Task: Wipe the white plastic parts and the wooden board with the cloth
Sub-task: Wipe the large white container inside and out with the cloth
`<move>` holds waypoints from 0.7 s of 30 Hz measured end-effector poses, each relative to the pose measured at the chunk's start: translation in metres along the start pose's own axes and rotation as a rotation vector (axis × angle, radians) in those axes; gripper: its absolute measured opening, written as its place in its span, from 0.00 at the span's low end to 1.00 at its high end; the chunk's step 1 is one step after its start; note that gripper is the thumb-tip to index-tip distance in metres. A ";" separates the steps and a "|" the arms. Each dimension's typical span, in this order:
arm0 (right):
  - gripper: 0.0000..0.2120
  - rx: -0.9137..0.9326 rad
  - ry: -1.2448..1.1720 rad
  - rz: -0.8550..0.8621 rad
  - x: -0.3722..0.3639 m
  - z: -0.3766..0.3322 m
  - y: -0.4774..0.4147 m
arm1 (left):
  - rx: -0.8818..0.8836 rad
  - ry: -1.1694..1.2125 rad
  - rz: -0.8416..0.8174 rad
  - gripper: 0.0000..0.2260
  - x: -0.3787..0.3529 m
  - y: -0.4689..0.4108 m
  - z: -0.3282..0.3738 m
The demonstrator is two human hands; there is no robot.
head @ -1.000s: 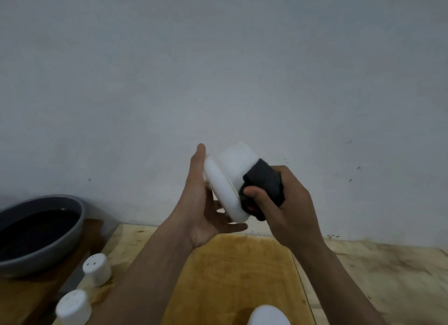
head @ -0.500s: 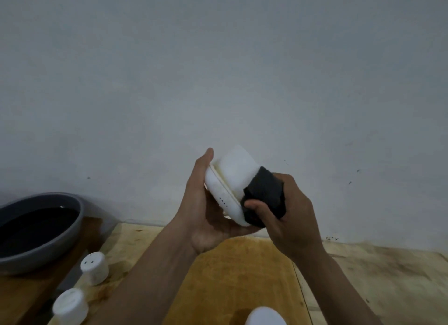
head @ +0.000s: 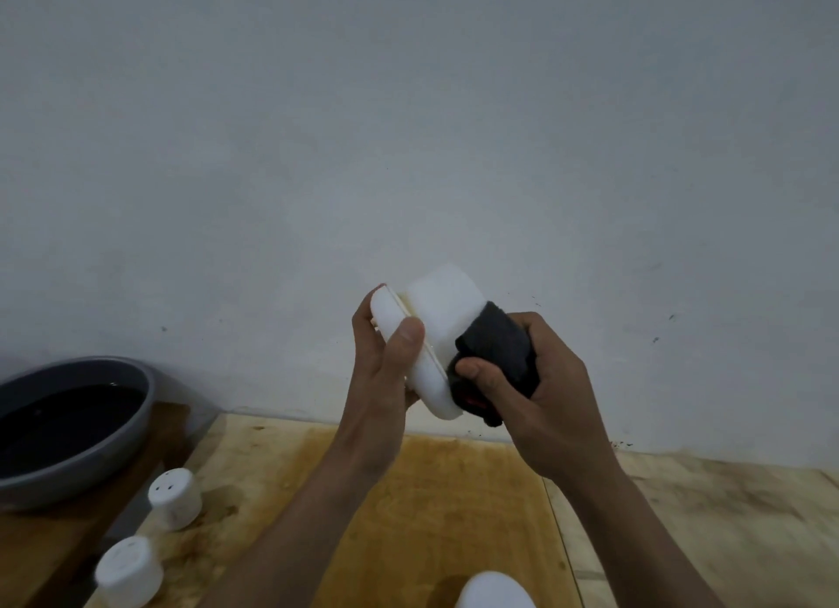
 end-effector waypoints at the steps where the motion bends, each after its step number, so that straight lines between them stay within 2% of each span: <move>1: 0.14 -0.001 -0.016 0.010 0.000 -0.001 0.000 | -0.050 -0.025 0.010 0.35 0.001 0.000 0.001; 7: 0.15 -0.075 0.051 0.140 -0.002 -0.010 -0.015 | -0.256 -0.264 0.078 0.43 0.007 -0.003 0.005; 11: 0.19 -0.131 0.190 0.114 -0.001 -0.018 -0.030 | -0.572 -0.693 0.154 0.46 0.011 -0.003 0.015; 13: 0.19 -0.140 0.175 0.077 0.001 -0.022 -0.036 | -0.682 -0.787 0.153 0.46 0.011 -0.004 0.023; 16: 0.15 -0.120 0.160 -0.012 0.003 -0.029 -0.039 | -0.667 -0.696 0.160 0.46 0.013 -0.004 0.023; 21: 0.12 -0.118 0.092 -0.111 0.006 -0.033 -0.033 | -0.436 -0.350 0.103 0.43 0.009 0.001 0.008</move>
Point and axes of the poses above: each hand's wrist, its own y-axis away from the middle knuckle, its own x-axis out of the back of the hand, z = x × y, the point moved 3 cm from there along -y, towards the middle knuckle, and after that the axes turned 14 degrees about x, right-handed, at the moved point
